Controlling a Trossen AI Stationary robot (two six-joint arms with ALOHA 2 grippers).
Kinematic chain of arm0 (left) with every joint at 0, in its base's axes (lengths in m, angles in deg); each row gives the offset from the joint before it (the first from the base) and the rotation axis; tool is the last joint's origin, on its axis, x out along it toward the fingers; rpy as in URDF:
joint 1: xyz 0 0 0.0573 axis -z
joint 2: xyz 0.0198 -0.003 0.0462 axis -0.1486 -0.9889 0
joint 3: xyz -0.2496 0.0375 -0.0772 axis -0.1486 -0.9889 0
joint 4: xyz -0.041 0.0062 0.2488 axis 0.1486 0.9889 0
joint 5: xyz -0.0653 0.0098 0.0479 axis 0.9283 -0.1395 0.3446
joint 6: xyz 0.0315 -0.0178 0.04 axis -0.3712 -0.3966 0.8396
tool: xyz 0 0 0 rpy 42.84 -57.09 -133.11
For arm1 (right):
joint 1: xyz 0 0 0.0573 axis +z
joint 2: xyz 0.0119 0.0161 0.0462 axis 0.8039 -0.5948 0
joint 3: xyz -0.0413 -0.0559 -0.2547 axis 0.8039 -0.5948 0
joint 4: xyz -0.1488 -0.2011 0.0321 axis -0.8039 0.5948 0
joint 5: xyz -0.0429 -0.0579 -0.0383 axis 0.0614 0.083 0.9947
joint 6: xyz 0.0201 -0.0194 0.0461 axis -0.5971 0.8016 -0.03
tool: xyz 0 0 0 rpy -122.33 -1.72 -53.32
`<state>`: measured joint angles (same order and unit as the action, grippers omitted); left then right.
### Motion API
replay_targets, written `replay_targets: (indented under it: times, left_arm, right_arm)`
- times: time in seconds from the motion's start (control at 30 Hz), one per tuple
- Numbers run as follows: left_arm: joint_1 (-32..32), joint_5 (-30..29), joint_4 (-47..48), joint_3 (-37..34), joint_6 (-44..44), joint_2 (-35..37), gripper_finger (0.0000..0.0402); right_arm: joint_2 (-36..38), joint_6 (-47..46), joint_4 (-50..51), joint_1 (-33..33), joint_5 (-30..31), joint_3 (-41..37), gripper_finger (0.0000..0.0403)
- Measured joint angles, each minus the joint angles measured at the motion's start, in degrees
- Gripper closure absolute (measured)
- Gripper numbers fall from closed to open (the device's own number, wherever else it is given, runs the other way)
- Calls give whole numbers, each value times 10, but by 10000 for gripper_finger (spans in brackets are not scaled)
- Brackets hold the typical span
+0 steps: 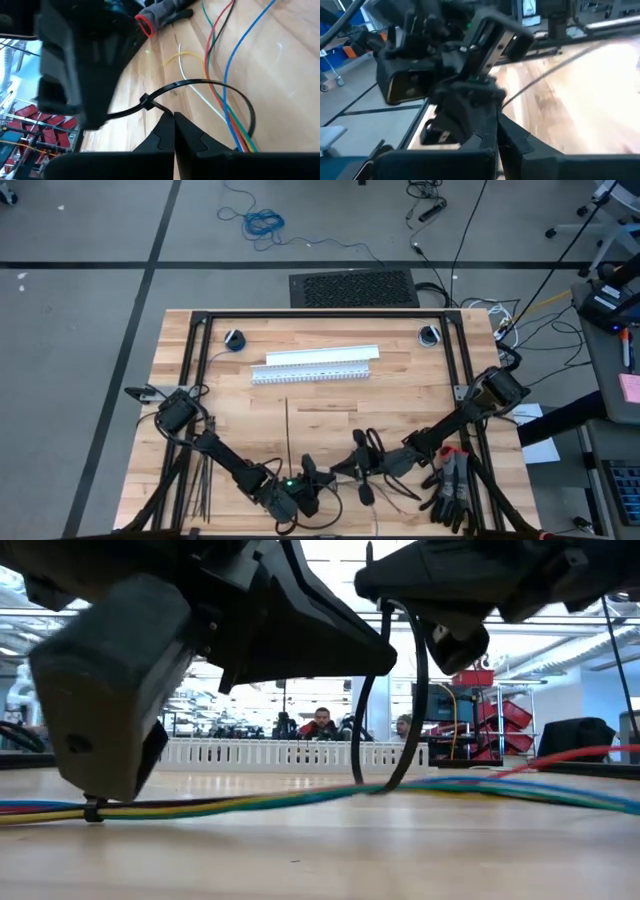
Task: Ziptie cables
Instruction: Wrap the black zip tie on the cables
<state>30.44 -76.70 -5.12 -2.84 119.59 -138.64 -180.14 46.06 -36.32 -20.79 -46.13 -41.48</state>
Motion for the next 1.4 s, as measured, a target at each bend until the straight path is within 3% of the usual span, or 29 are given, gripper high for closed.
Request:
replay_targets:
  times: [0.17, 0.27, 0.57, 0.83, 1.07, 1.23, 1.4]
  left_arm:
    - [5, 52, 32, 0, -26, -1, 401]
    - [7, 48, 53, 1, -60, -9, 402]
    - [1, 54, 63, 0, -249, -4, 398]
    - [-12, 99, 144, 0, -446, 18, 312]
    - [-18, 147, 239, 0, -585, 55, 228]
    - [-17, 152, 246, 0, -677, 108, 213]
    - [-23, 116, 241, 1, -785, 165, 212]
  right_arm:
    - [5, 7, 0, -7, 18, 0, 403]
    - [6, 6, 5, -9, 23, 0, 403]
    - [7, -47, 83, -4, 71, 1, 403]
    - [7, -60, 104, 9, 150, 1, 403]
    - [7, -43, 115, 12, 178, 1, 403]
    - [7, -24, 116, 20, 201, 1, 403]
    - [7, -5, 109, 23, 200, 1, 403]
